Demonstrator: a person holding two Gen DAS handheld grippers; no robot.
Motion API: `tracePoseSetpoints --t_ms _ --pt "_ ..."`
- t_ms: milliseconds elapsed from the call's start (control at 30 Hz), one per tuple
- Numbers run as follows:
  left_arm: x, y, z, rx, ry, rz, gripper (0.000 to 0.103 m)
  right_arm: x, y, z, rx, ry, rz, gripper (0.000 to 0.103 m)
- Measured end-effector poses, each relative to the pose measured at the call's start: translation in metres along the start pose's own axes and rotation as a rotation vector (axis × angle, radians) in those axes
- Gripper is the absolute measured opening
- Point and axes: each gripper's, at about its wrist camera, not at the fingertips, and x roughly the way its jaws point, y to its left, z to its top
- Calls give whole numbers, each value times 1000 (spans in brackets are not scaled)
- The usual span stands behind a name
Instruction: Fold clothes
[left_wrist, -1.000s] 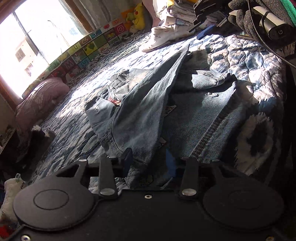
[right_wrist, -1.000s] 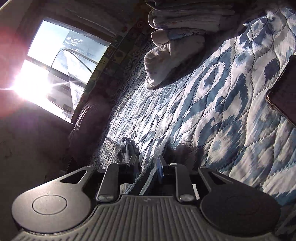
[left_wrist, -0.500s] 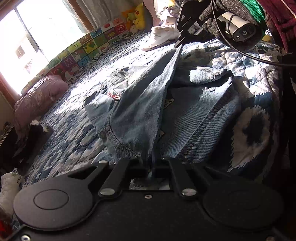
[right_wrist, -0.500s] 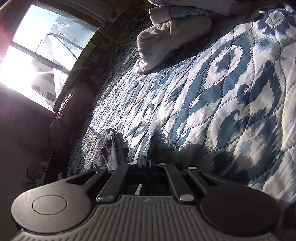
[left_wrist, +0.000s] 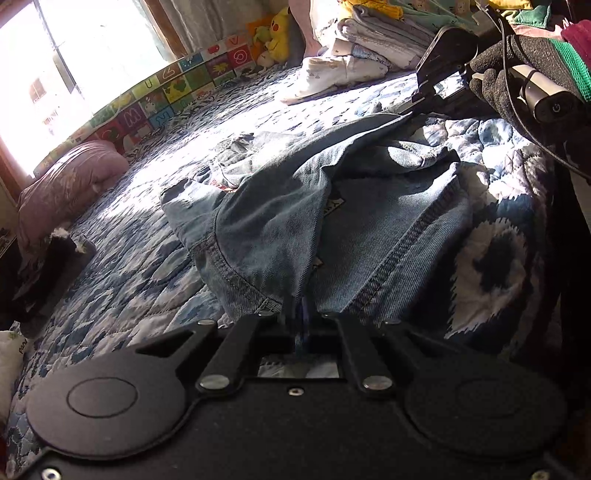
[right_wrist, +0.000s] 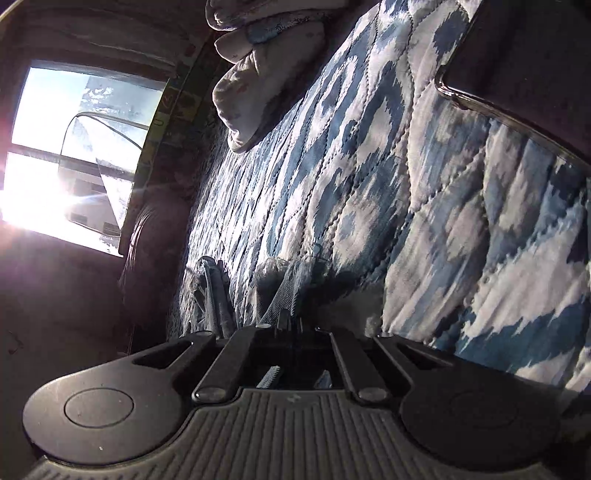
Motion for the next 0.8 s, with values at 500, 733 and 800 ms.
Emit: tracePoseSetpoints --t_ms 500,733,800 --pt "17 -11 7 116 -8 62 31 8 31 11 -140 -20 7 4" --pt "15 7 5 13 -20 -10 1 1 92 22 -215 -80 97 3" --pt "10 20 3 -82 -37 -57 1 8 121 22 -263 -78 113 3"
